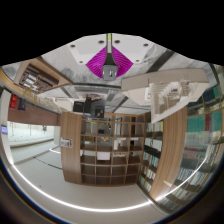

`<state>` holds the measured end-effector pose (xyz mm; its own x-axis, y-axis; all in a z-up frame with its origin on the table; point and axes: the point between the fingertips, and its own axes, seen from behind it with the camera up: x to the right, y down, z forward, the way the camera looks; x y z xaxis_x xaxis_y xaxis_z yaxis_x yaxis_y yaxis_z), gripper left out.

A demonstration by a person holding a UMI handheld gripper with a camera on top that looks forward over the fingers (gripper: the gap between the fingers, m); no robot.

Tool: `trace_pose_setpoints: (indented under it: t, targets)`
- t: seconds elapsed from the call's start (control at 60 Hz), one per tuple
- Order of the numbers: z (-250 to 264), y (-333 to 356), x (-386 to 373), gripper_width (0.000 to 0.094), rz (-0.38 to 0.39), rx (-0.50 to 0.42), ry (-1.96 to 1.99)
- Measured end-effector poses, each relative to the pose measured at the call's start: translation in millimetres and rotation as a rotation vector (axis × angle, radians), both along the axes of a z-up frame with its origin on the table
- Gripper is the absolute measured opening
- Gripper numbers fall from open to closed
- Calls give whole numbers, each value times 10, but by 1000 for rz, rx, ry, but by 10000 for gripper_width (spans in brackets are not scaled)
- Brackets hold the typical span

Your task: Unplug charger

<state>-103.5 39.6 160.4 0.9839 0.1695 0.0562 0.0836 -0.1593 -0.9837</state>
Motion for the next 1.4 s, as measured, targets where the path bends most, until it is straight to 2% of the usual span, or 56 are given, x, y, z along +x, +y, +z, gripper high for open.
trace_pose_setpoints:
  t: [0.1,0.183,0.25,0.35,0.4,0.45,0.5,0.633,0.817,0.833,0.867,0.933,0.967,1.167,1.4]
  targets:
    - [555,-37,158,40,0,46,47]
    - [560,-34,423,45,-34,31,19]
    - [205,-45,608,47,-51,-76,15]
    - [-709,-192,839,51,-51,-323,-9]
    - [-1034,-273,905,54,-43,-415,1]
    - [-1271,-320,1044,56,-68,-463,-11]
    - [-1440,-342,1156,59,-94,-472,-32]
    - [-1615,-314,1189,81,-96,-512,-6]
    - [-1691,-226,1204,190,-80,-505,-3]
    - [-1691,-228,1209,292,-80,-507,1]
    - [-1676,-241,1222,410,-88,-515,4]
    - [-1667,-286,1222,733,-75,-523,-3]
    - [-1649,-302,1355,795,-107,-516,-30]
    - [-1270,-641,1374,825,-68,-475,22]
    - [-453,-1271,1255,830,-13,-342,51]
